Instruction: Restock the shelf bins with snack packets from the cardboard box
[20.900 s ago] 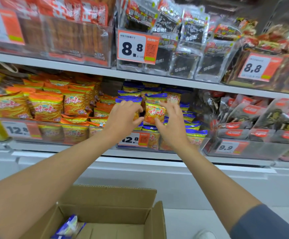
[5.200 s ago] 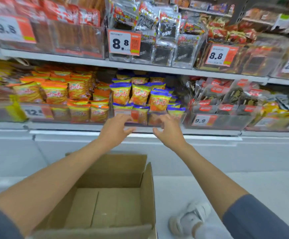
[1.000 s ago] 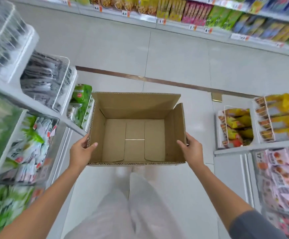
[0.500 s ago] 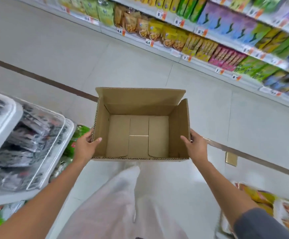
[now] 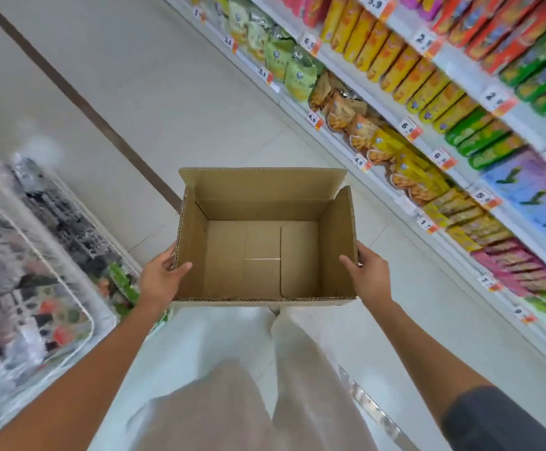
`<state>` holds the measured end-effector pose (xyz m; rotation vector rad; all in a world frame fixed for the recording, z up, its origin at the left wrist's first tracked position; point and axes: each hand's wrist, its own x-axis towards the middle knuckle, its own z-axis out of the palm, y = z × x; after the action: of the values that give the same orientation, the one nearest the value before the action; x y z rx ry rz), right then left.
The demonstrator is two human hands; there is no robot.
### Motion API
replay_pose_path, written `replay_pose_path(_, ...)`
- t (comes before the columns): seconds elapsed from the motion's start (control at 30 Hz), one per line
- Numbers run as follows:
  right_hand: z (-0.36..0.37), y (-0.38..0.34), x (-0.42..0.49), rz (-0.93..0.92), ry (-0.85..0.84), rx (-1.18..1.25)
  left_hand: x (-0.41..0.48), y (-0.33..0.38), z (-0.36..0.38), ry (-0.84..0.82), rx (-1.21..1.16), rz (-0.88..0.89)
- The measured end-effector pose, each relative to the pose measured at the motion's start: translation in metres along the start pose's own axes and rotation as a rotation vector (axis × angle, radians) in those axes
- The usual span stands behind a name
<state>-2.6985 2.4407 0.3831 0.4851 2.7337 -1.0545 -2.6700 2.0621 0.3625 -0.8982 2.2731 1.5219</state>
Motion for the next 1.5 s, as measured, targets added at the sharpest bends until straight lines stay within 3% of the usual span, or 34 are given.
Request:
replay_pose_path(0.27,0.039,-0.13,0.202,-0.264,-0.239,-0.142,0.099,0.047,-0.014,0.285,-0.177,-0.151)
replay_pose_path(0.77,0.307,-0.349,0.402,-0.48,-0.46,-0.241,0.328,0.022,-0.159,0.508,-0.3,-0.408)
replay_pose_path(0.97,0.415,-0.346,0.454,-0.477,-0.524,-0.251,0.412,-0.031,-0.153,0.556,-0.232,-0.44)
replay_pose_path(1.23,0.557,-0.261,0.492,-0.433,-0.566,-0.263,0.501,-0.16,-0.101,0.594,-0.25,-0.496)
replay_pose_path(1.5,0.593,-0.226,0.489,-0.436,-0.58,-0.245,0.515,-0.22,-0.061,0.627,-0.177,-0.529)
